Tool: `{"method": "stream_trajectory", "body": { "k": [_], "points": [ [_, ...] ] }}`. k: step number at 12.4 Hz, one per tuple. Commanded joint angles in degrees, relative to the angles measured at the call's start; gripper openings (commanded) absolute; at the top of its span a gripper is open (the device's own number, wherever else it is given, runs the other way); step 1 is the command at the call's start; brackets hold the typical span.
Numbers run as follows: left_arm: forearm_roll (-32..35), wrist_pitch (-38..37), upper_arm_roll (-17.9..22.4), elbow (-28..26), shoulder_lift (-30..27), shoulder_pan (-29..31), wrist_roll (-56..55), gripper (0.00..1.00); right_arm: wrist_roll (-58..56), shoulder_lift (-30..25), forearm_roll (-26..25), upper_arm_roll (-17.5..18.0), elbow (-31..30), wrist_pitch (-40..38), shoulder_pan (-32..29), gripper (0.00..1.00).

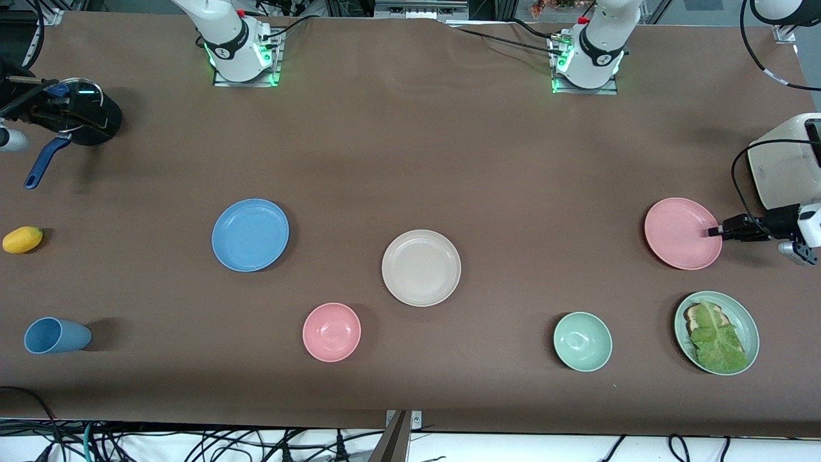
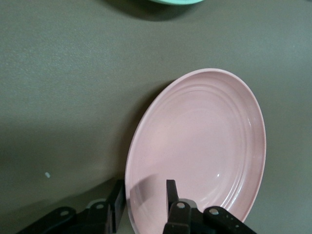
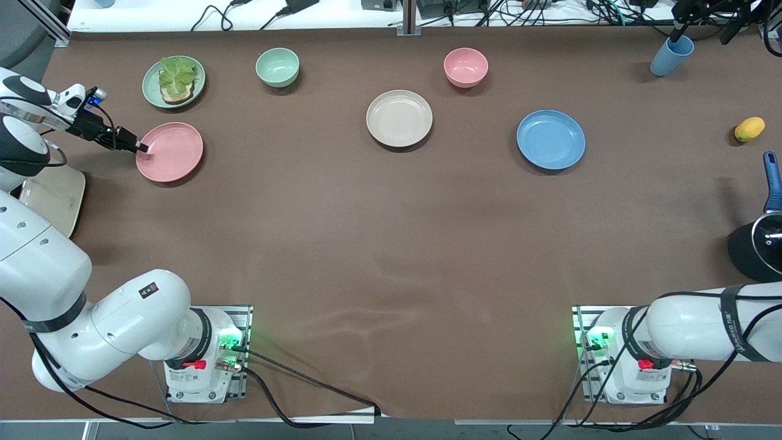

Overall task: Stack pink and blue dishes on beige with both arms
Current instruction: 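Close the left gripper on the pink plate rim and lift it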

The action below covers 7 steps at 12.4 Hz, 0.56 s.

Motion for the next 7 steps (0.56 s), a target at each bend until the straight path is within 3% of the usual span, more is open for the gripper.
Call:
{"method": "stream_trajectory", "body": {
  "k": [1,3,4,6,7],
  "points": [
    [-1.77,-0.04,-0.27,1.08,1.12,0.28,0.05,0.44,0.12,-0.56,0.35,-0.09,0.44,-0.94,-0.01,1.0],
    [-1.86,-0.04,-0.18,1.08,1.3,0.28,0.14,0.42,0.12,-0.56,0.35,-0.09,0.44,-0.94,-0.01,1.0],
    [-1.86,-0.04,-0.18,1.08,1.65,0.28,0.14,0.34,0.12,-0.56,0.35,-0.09,0.44,-0.94,-0.01,1.0],
    [-1.77,-0.04,-0.27,1.17,1.74,0.37,0.4,0.0,0.12,-0.56,0.35,-0.09,0.44,-0.94,-0.01,1.0],
    [-1.77,-0.04,-0.27,1.17,1.82,0.37,0.4,0.0,0.12,-0.56,0.35,-0.18,0.44,-1.02,-0.01,1.0]
  ]
}}
